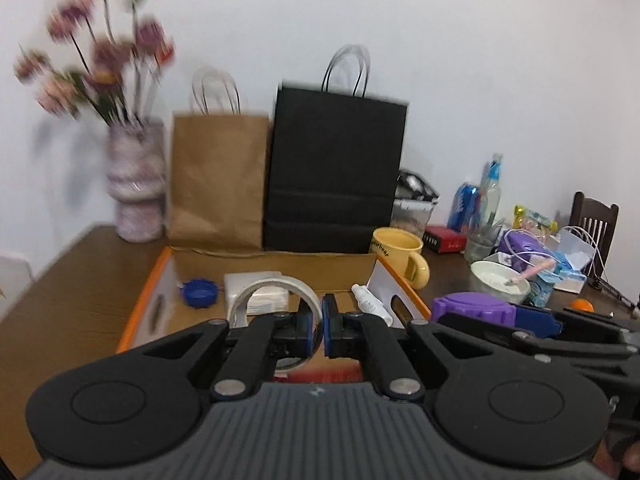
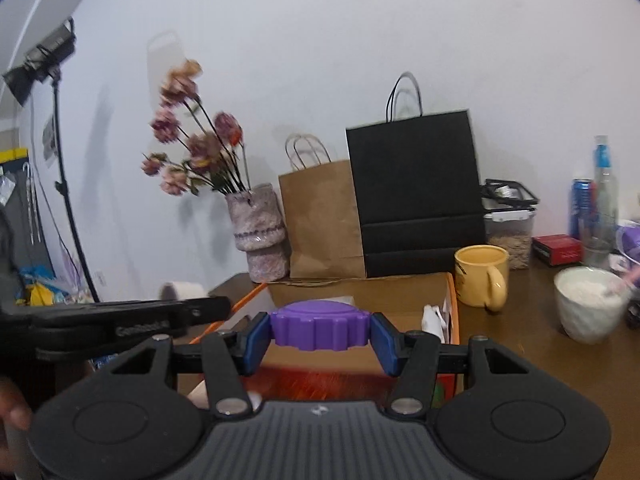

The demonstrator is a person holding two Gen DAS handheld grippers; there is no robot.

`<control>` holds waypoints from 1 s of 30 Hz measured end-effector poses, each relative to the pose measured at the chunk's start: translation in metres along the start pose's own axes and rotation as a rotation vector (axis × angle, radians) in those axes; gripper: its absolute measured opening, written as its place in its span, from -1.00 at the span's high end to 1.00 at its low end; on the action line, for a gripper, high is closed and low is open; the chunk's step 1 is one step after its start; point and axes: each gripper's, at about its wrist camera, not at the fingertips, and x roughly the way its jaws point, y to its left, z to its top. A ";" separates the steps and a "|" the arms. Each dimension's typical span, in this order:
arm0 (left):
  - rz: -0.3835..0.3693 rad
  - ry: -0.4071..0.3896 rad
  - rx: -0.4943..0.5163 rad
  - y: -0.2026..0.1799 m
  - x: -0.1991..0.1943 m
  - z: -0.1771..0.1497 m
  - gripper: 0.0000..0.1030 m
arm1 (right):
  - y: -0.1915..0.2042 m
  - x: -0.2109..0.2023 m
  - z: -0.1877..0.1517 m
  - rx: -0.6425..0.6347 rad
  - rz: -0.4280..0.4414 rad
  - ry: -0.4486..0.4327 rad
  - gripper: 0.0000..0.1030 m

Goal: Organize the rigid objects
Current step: 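Carry the tape roll and purple lid over the cardboard box, then open both grippers to drop the tape roll and purple lid into the box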

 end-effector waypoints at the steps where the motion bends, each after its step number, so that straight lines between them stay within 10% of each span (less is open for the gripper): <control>1: -0.026 0.042 -0.012 0.004 0.023 0.012 0.90 | -0.008 0.020 0.011 0.008 0.006 0.022 -0.04; 14: -0.081 0.395 -0.206 0.039 0.251 0.047 0.88 | -0.112 0.226 0.045 0.268 -0.056 0.349 -0.04; 30: -0.081 0.436 -0.251 0.065 0.246 0.056 -0.14 | -0.116 0.235 0.046 0.236 -0.106 0.329 -0.29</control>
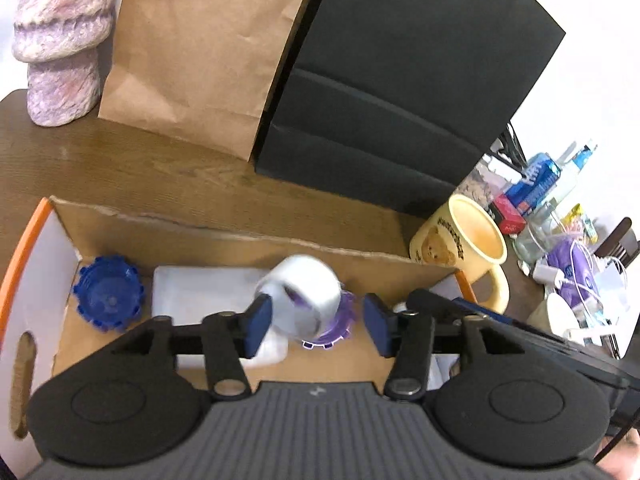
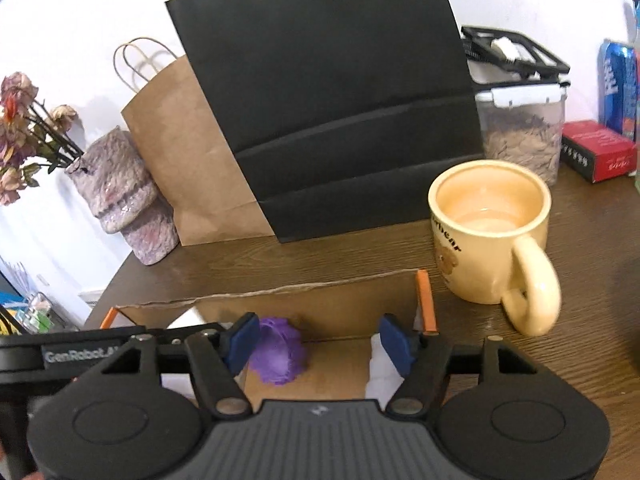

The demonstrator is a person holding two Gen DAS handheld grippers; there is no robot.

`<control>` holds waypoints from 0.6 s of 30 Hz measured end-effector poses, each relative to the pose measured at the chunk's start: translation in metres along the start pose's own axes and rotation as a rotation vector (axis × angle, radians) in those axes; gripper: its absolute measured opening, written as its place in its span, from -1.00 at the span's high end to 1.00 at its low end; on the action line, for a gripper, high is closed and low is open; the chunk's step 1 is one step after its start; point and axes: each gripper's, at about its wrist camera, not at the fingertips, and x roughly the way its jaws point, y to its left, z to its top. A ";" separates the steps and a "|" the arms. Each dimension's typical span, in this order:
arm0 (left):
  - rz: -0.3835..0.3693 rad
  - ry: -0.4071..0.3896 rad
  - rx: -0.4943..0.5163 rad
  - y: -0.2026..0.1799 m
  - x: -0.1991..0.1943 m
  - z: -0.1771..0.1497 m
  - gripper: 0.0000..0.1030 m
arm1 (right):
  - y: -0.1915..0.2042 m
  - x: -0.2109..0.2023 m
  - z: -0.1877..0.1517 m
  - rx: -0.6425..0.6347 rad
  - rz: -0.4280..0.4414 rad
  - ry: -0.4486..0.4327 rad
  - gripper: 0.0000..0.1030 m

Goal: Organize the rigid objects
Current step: 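Open both grippers to drop the tape roll and purple lid into the box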

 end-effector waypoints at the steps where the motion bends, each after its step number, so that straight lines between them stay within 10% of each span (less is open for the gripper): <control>1: -0.008 0.005 0.004 -0.001 -0.005 -0.001 -0.26 | 0.000 -0.005 0.000 -0.001 -0.005 -0.002 -0.30; 4: -0.032 0.012 0.019 -0.011 -0.019 -0.004 -0.57 | 0.001 -0.025 -0.002 -0.014 -0.017 -0.012 -0.34; 18: 0.068 -0.084 0.157 -0.061 -0.125 -0.045 -0.67 | 0.019 -0.143 -0.028 -0.117 -0.050 -0.071 -0.47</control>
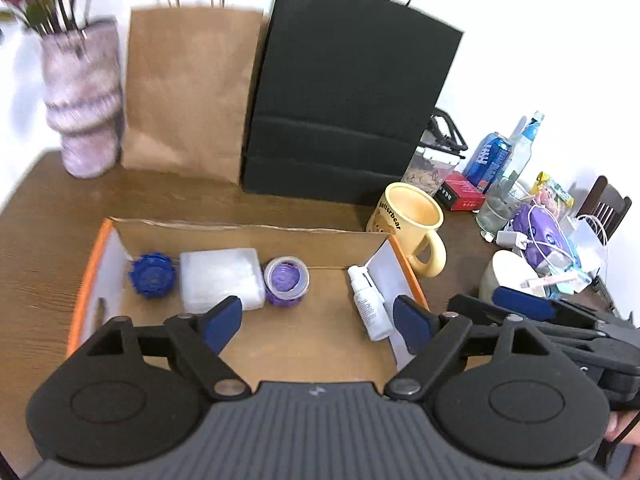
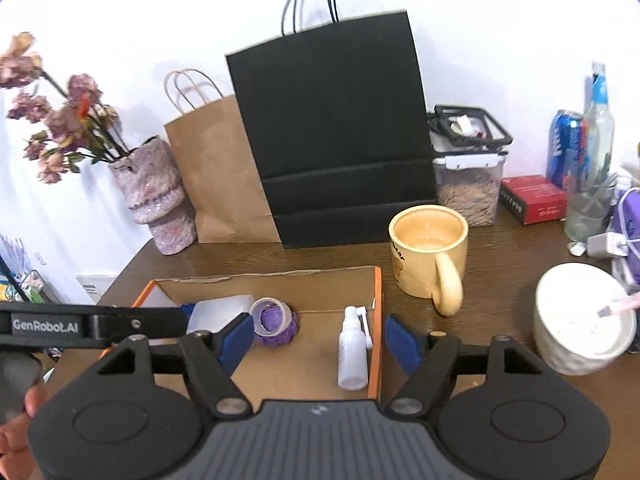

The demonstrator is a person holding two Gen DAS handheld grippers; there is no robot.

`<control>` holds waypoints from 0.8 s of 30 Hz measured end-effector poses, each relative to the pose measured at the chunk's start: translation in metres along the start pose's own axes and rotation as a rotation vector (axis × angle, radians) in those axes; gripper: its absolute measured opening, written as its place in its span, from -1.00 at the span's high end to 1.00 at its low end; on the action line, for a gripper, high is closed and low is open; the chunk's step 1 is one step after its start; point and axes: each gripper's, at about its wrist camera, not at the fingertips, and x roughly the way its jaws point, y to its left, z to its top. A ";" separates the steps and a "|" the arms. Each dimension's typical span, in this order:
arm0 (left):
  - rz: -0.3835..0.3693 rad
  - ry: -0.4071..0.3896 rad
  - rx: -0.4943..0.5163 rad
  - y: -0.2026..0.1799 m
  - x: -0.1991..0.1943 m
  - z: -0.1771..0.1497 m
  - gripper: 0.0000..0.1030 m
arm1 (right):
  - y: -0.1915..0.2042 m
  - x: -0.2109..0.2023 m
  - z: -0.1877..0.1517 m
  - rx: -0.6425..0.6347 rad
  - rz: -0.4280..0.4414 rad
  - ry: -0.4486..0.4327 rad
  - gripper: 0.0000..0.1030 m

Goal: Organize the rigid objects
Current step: 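Open both grippers to drop the tape roll and purple lid into the box, then move both tools back toward the remaining items on the table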

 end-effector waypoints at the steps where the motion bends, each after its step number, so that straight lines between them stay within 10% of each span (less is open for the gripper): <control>1: 0.022 -0.024 0.019 -0.003 -0.012 -0.006 -0.68 | 0.003 -0.009 -0.004 -0.010 0.001 -0.006 -0.47; 12: 0.276 -0.349 0.184 -0.012 -0.126 -0.114 -0.71 | 0.041 -0.105 -0.083 -0.139 -0.007 -0.233 -0.68; 24: 0.284 -0.601 0.239 -0.013 -0.233 -0.298 -0.93 | 0.080 -0.225 -0.240 -0.318 -0.019 -0.439 -0.84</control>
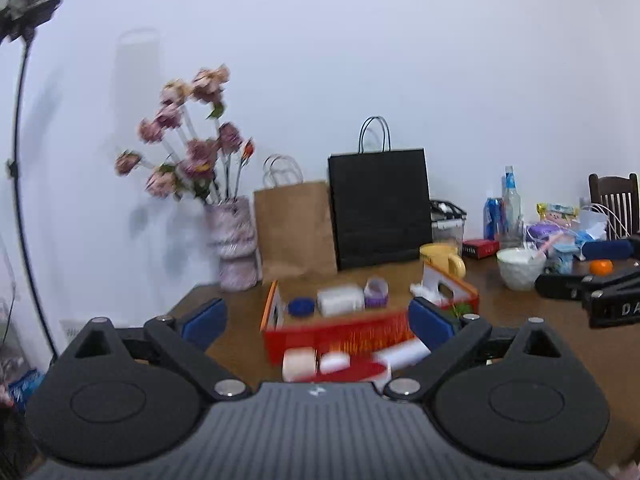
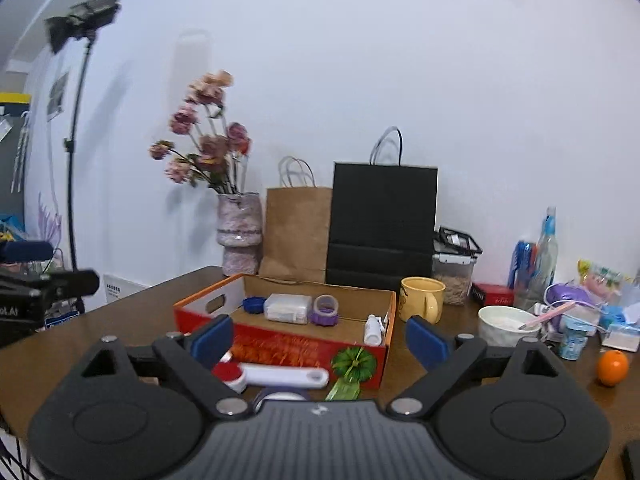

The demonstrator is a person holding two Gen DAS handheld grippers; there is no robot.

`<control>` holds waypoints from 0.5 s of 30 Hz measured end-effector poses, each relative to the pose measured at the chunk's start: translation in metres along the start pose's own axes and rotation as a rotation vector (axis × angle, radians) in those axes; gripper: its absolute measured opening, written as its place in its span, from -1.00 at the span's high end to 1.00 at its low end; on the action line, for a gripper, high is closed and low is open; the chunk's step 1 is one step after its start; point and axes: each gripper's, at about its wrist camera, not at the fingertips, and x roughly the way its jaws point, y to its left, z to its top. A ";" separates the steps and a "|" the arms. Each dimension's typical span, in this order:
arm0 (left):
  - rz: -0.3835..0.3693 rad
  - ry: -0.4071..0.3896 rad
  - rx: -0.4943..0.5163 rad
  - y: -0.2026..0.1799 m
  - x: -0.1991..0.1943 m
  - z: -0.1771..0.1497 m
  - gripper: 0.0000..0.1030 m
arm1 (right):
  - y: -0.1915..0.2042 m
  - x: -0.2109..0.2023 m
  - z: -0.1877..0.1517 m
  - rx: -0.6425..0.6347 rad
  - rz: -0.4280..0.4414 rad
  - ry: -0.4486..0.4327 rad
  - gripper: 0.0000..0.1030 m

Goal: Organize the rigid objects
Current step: 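Move both tools back toward the remaining items on the table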

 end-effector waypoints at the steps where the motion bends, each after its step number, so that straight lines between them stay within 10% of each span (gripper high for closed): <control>1: -0.002 0.007 -0.004 0.002 -0.013 -0.009 -0.93 | 0.006 -0.012 -0.006 -0.006 0.008 -0.009 -0.85; 15: -0.014 -0.010 0.064 -0.007 -0.097 -0.058 -1.00 | 0.049 -0.118 -0.060 -0.054 0.035 -0.018 -0.93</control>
